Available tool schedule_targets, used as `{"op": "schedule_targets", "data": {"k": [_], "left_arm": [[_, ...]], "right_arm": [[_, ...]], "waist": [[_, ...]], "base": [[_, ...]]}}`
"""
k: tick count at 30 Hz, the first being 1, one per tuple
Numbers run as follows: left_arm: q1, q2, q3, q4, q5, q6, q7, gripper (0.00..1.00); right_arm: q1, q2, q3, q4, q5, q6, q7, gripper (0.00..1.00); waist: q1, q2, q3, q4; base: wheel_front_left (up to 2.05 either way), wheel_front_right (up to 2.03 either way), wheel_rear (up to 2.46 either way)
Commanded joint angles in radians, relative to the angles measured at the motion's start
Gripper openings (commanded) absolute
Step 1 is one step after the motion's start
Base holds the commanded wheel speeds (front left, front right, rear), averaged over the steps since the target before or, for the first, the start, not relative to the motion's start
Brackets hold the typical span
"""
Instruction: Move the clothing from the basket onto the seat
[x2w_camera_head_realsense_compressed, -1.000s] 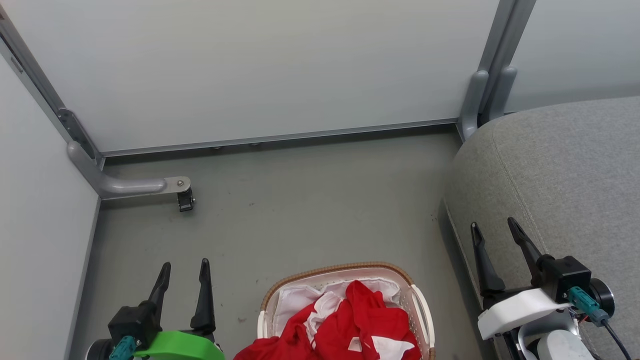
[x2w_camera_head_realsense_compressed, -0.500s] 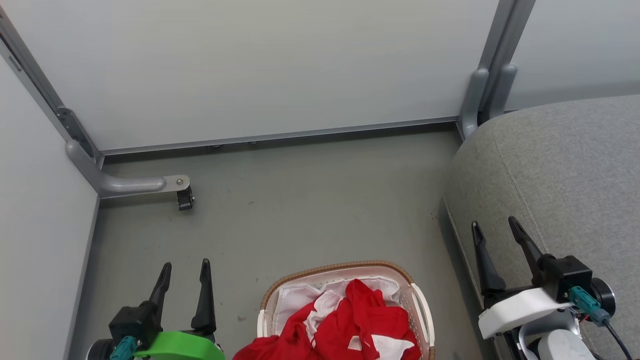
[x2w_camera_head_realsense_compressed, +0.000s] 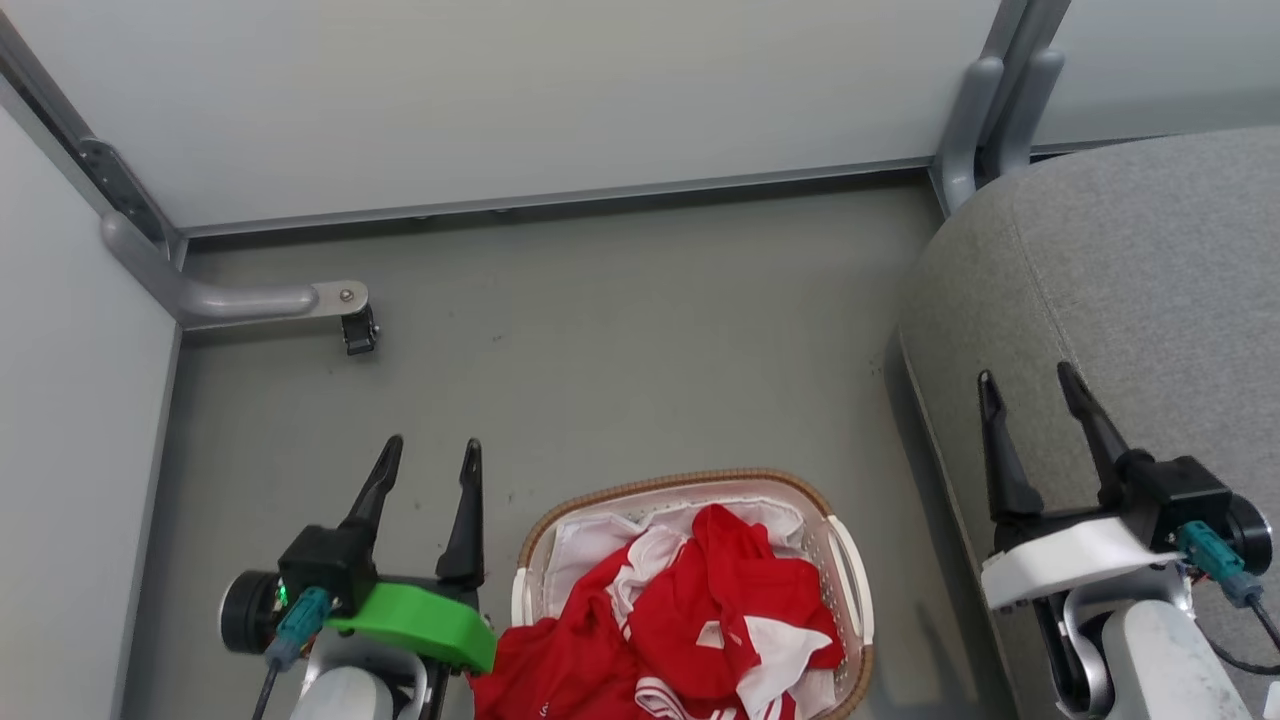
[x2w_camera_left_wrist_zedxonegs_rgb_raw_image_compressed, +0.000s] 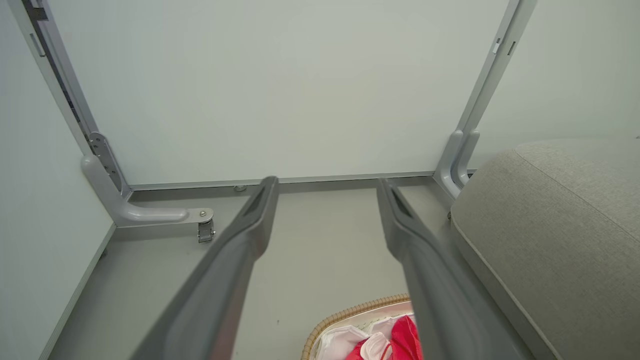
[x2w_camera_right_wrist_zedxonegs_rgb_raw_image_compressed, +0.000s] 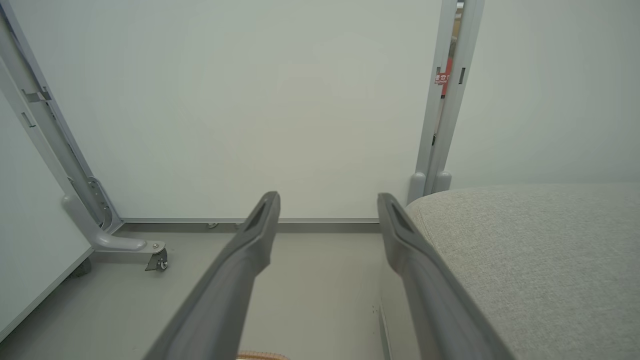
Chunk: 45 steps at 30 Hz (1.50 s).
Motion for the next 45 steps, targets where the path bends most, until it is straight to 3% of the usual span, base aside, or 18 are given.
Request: {"op": "schedule_targets", "data": {"k": [1,8,12,22,27,45], "left_arm": [[-0.047,0.006,-0.018,0.009,0.016,-0.004,-0.001,1.00],[-0.236,0.005,-0.165,0.122,0.053,-0.011,0.000,1.00],[-0.360,0.005,-0.297,0.233,0.059,-0.012,0.000,1.00],[-0.576,0.006,-0.689,0.451,-0.099,-0.013,0.000,1.00],[-0.645,0.006,-0.822,0.535,-0.167,-0.013,0.010,1.00],[-0.776,0.006,-1.001,0.699,-0.335,-0.013,0.030,1.00]], "right_arm": [[-0.027,-0.006,-0.014,-0.011,-0.013,0.000,-0.005,1.00],[-0.125,-0.005,-0.081,-0.063,-0.035,0.000,-0.005,1.00],[-0.180,-0.005,-0.121,-0.096,-0.044,0.000,-0.005,1.00],[-0.297,-0.005,-0.202,-0.160,-0.027,0.000,-0.005,1.00],[-0.345,-0.005,-0.208,-0.192,-0.002,-0.001,-0.005,1.00],[-0.402,-0.004,-0.188,-0.228,0.066,-0.001,-0.005,1.00]], "waist": [[0.0000,0.0046,0.088,0.004],[0.0000,0.0046,0.273,0.002],[0.0000,0.0046,0.378,-0.010],[0.0000,0.0046,0.585,-0.058],[0.0000,0.0046,0.668,-0.085],[0.0000,0.0046,0.829,-0.160]], "base": [[0.00,0.00,0.00],[0.00,0.00,0.00],[0.00,0.00,0.00],[0.00,0.00,0.00],[0.00,0.00,0.00],[0.00,0.00,0.00]]}}
